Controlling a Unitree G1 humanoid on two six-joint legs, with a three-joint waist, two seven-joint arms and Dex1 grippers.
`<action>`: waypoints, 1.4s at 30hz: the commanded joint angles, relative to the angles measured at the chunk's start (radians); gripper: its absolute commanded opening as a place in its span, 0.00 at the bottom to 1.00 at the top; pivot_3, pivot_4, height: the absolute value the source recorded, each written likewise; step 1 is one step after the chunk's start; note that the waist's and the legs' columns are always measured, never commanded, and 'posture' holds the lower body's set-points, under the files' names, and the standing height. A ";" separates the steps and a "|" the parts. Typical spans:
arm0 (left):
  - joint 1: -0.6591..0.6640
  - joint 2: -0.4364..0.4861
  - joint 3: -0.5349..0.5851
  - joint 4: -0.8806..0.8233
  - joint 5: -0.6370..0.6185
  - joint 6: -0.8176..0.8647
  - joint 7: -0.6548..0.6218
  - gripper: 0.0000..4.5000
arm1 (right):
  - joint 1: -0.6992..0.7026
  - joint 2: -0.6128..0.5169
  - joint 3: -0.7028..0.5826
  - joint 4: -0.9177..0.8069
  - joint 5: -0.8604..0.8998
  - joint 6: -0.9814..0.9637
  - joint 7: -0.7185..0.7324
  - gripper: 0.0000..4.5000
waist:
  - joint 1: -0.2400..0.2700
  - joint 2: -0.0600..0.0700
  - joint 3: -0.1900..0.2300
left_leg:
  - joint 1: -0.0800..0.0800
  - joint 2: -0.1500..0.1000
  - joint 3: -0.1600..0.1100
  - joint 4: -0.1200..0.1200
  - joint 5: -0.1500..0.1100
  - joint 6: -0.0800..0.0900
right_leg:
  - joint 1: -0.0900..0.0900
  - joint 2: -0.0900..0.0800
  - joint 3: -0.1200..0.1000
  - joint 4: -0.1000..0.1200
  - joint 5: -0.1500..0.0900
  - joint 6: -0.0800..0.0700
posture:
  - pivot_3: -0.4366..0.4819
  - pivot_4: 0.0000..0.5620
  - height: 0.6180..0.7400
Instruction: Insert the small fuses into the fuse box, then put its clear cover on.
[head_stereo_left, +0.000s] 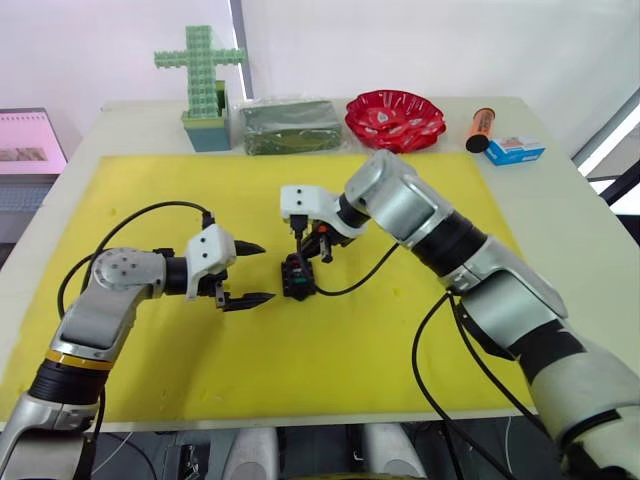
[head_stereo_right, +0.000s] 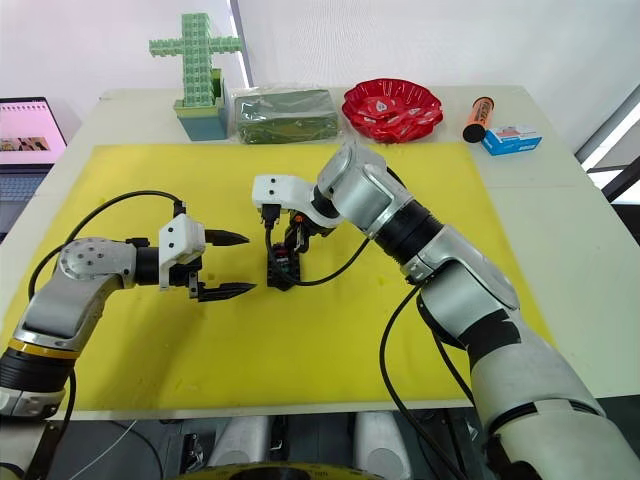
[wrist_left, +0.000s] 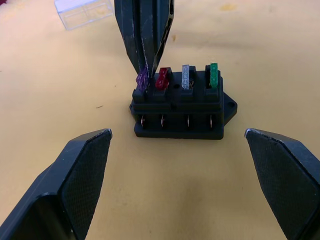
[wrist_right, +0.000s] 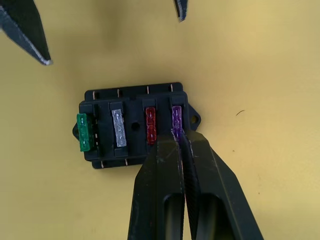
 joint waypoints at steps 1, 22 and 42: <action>0.000 -0.001 0.002 -0.026 0.002 -0.013 0.009 1.00 | -0.022 0.021 0.021 0.029 -0.017 -0.021 0.037 0.01 | 0.000 0.000 0.000 | 0.000 0.000 0.000 0.000 0.000 0.000 | 0.000 0.000 0.000 0.000 0.000 0.000 | 0.48 0.27 1.00; 0.012 -0.010 0.003 -0.031 0.005 -0.020 0.023 1.00 | -0.024 0.049 0.017 0.034 -0.091 -0.096 0.093 0.01 | -0.001 0.000 0.000 | 0.000 0.000 0.000 0.000 0.000 0.000 | 0.000 0.000 0.000 0.000 0.000 0.000 | 0.48 0.27 1.00; -0.004 -0.008 -0.003 -0.021 0.010 -0.024 0.013 1.00 | -0.036 0.003 -0.046 -0.070 -0.071 -0.052 0.106 0.22 | -0.001 0.000 0.000 | 0.000 0.000 0.000 0.000 0.000 0.000 | 0.000 0.000 0.000 0.000 0.000 0.000 | 0.48 0.27 1.00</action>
